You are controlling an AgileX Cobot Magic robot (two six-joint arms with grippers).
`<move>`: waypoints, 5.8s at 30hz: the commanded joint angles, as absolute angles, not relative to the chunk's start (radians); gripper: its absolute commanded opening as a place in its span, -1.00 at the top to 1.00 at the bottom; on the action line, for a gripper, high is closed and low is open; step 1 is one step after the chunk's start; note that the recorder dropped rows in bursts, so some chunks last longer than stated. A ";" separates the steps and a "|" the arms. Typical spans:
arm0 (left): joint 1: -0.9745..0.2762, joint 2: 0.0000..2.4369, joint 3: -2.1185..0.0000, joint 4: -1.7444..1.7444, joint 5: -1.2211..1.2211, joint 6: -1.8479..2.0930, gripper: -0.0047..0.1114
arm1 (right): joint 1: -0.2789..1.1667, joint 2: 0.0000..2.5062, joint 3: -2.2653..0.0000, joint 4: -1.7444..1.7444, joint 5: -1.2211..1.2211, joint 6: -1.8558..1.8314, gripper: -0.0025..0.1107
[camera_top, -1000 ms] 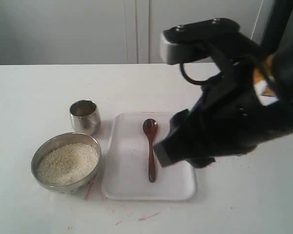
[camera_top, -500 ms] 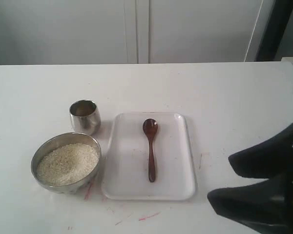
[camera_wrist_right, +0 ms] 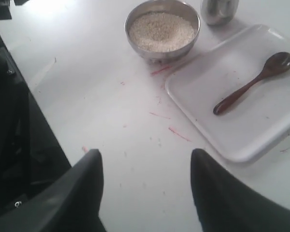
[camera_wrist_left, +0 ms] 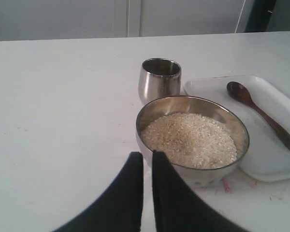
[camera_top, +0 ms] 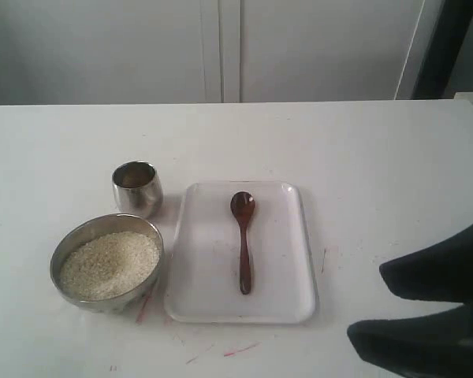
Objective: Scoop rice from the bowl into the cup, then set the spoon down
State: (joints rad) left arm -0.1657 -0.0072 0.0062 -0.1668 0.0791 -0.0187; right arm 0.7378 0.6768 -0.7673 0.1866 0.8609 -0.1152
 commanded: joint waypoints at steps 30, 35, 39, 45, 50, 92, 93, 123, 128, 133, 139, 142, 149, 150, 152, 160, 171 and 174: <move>-0.171 0.000 0.000 -0.177 0.076 -0.018 0.67 | 0.084 0.311 -0.327 0.182 -0.006 -0.131 0.04; -0.171 0.000 0.000 -0.177 0.076 -0.018 0.67 | 0.062 0.249 -0.229 0.178 -0.079 -0.179 0.04; -0.171 0.000 0.000 -0.177 0.076 -0.018 0.67 | 0.062 0.249 -0.165 0.178 -0.131 -0.225 0.04; -0.171 0.000 0.000 -0.177 0.076 -0.018 0.67 | -0.036 0.119 -0.025 0.178 -0.234 -0.240 0.04; -0.171 0.000 0.000 -0.177 0.076 -0.018 0.67 | -0.178 0.022 -0.021 0.130 -0.116 -0.199 0.04; -0.171 0.000 0.000 -0.177 0.076 -0.018 0.67 | -0.170 0.000 0.000 -0.055 0.042 -0.085 0.96; -0.171 0.000 0.000 -0.177 0.076 -0.018 0.67 | -0.170 0.000 0.000 -0.108 0.059 -0.085 0.96; -0.171 0.000 0.000 -0.177 0.076 -0.018 0.67 | -0.170 0.000 0.000 0.008 0.348 -0.081 0.96; -0.171 0.000 0.000 -0.177 0.076 -0.018 0.67 | -0.170 0.000 0.000 0.008 0.348 -0.081 0.96; -0.171 0.000 0.000 -0.177 0.076 -0.018 0.67 | -0.170 0.000 0.000 0.008 0.348 -0.081 0.96; -0.171 0.000 0.000 -0.177 0.076 -0.018 0.67 | -0.170 0.000 0.000 0.008 0.348 -0.081 0.96; -0.171 0.000 0.000 -0.177 0.076 -0.018 0.67 | -0.170 0.000 0.000 0.008 0.348 -0.081 0.96; -0.171 0.000 0.000 -0.177 0.076 -0.018 0.67 | -0.170 0.000 0.000 0.008 0.348 -0.081 0.96; -0.171 0.000 0.000 -0.177 0.076 -0.018 0.67 | -0.170 0.000 0.000 0.008 0.348 -0.081 0.96; -0.171 0.000 0.000 -0.177 0.076 -0.018 0.67 | -0.170 0.000 0.000 0.006 0.348 -0.081 0.96; -0.171 0.000 0.000 -0.177 0.076 -0.018 0.67 | -0.170 0.000 0.000 0.006 0.348 -0.081 0.96; -0.171 0.000 0.000 -0.177 0.076 -0.018 0.67 | -0.170 0.000 0.000 0.006 0.348 -0.081 0.96; -0.171 0.000 0.000 -0.177 0.076 -0.018 0.67 | -0.170 0.000 0.000 0.006 0.348 -0.081 0.96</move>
State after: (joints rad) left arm -0.1657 -0.0072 0.0062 -0.1668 0.0791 -0.0187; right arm -0.1746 0.0057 -0.0073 0.0000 0.3480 -0.0867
